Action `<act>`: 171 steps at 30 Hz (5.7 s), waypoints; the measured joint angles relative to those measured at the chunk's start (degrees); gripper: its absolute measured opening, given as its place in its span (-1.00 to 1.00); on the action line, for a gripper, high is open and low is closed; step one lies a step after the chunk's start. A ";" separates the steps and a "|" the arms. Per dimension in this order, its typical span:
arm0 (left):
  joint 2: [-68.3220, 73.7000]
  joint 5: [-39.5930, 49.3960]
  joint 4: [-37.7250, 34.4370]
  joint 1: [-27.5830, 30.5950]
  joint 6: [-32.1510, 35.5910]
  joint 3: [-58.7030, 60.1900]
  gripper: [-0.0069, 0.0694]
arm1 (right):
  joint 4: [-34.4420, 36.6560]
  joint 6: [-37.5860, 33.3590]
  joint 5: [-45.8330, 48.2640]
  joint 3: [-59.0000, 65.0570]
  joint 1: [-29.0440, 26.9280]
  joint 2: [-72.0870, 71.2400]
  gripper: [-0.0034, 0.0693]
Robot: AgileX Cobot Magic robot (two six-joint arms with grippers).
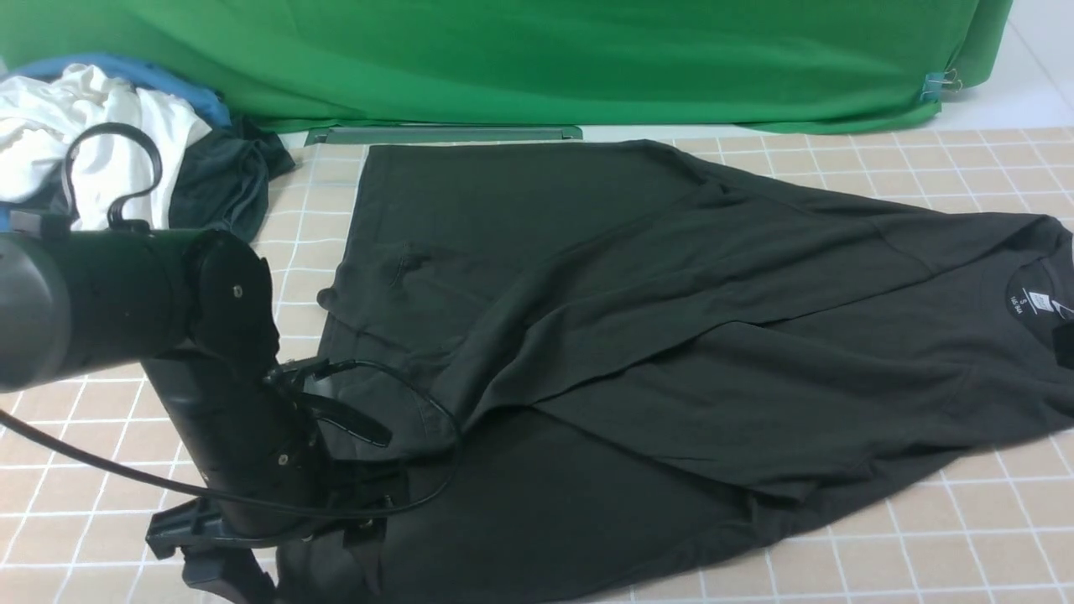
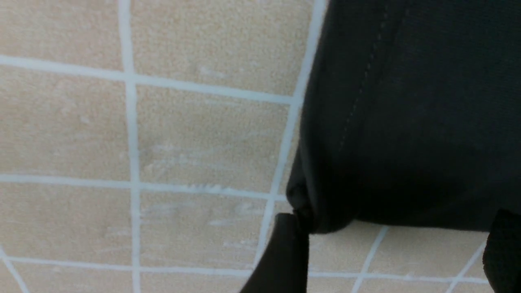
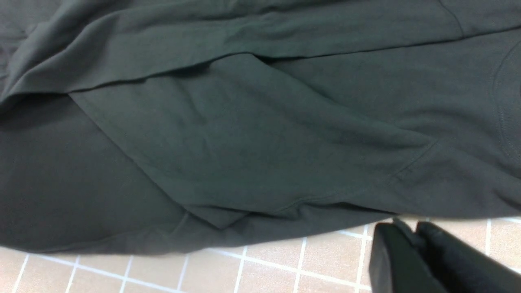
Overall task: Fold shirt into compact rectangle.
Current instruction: 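Grasp the near edge of the shirt at its hem and shoulder corners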
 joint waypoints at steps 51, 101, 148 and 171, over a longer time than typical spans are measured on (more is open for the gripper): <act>-6.32 -5.27 2.72 1.19 -0.93 0.33 -0.74 | -8.05 4.90 2.81 0.00 0.00 21.67 0.01; -6.32 -9.50 5.29 1.19 -0.72 0.52 -0.74 | -21.40 16.91 -7.13 -20.02 -16.57 54.37 0.38; -11.58 -3.91 -0.15 1.19 7.82 -7.12 -0.74 | -42.63 29.24 1.16 6.16 -16.57 25.76 -0.67; -3.43 -2.95 -0.29 1.19 8.10 -12.62 -0.74 | -41.24 30.25 4.42 1.22 -16.57 29.26 0.74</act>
